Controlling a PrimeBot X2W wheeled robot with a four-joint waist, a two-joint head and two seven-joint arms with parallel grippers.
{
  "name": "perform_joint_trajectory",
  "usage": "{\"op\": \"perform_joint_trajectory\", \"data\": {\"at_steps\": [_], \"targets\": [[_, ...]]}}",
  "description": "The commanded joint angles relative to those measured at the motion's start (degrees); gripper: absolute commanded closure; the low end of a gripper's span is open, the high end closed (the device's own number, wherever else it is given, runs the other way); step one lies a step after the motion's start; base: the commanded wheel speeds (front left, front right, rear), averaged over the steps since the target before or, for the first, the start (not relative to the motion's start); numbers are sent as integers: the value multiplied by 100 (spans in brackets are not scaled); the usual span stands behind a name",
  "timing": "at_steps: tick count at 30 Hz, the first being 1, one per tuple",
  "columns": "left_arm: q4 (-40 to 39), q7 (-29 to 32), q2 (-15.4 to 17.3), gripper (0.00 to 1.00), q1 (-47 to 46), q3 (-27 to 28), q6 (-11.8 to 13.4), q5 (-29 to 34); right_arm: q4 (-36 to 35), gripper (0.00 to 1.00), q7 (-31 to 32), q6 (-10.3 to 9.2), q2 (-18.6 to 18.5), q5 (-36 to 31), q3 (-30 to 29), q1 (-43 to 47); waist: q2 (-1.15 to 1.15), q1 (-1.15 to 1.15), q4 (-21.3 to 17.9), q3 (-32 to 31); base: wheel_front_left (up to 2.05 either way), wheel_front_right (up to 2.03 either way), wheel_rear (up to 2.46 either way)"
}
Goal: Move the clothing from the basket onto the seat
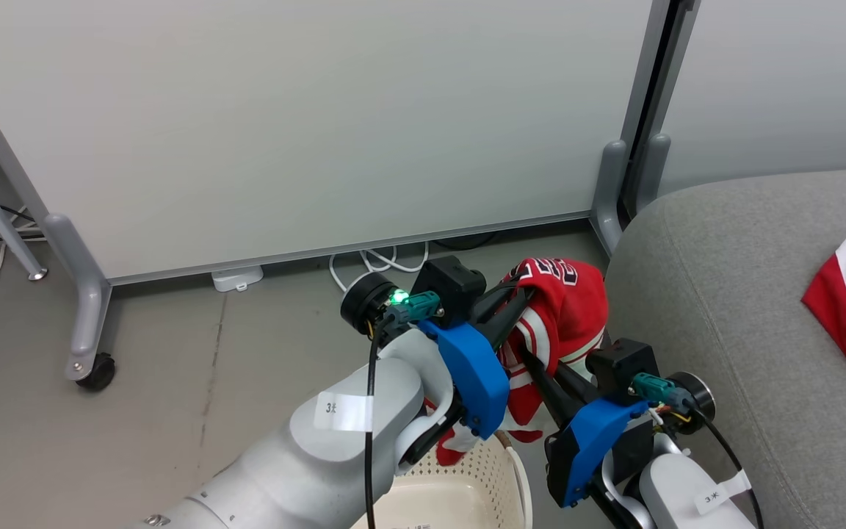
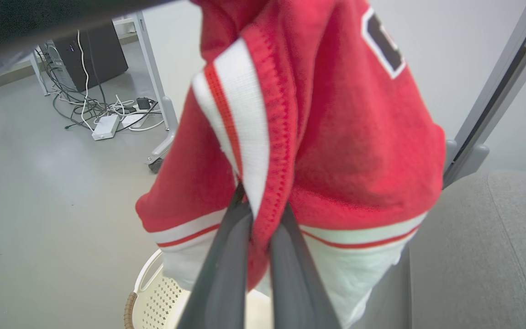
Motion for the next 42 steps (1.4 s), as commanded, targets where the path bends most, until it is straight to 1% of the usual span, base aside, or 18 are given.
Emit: {"op": "perform_joint_trajectory", "data": {"at_steps": [1,17,18,19,20,21,23,25,28,33,38,42], "targets": [[23,-58,-3,100,-103,-31,34,-54,65,100,-54,1,8,-32,-7,-111,0,-1,-23,-5,0,0,0],[138,-119,-2,100,-133,-93,55,-203,140,100,-151,1,18,-86,-35,-169,0,-1,-100,-15,0,0,0],[144,-120,-2,97,-126,-86,48,-208,131,100,-162,1,18,-96,-41,-170,0,-1,-103,-9,0,0,0],[150,-129,-2,65,-112,-85,51,-220,119,100,-167,1,19,-104,-44,-170,0,-1,-106,-2,0,0,0],[161,-142,-2,29,-93,-70,70,-220,102,100,-174,1,19,-102,-46,-169,0,-1,-110,6,0,0,0],[172,-164,-1,0,-66,-38,96,-197,85,100,-181,1,19,-108,-48,-169,0,-1,-114,16,0,0,0],[177,-176,10,0,48,12,127,-120,47,100,-183,1,19,-127,-61,-176,0,-1,-121,40,0,0,0],[75,-195,76,0,178,197,173,-35,-1,100,-189,1,19,-152,-82,-171,0,-1,-129,64,0,0,0],[-401,-197,295,0,554,686,249,365,-85,100,-210,1,18,-171,-136,-152,0,-1,-139,111,0,0,0],[-1193,-197,670,0,1519,1597,206,1057,-244,100,-199,1,19,-213,-233,-59,0,-1,-143,178,0,0,0],[-1783,-197,911,0,2482,2536,130,1648,-382,100,-161,2,19,-253,-336,25,0,-1,-141,234,0,0,0],[-2096,-197,978,0,3090,3164,59,2066,-475,100,-138,1,19,-271,-427,76,0,-1,-125,263,0,0,0]]}}
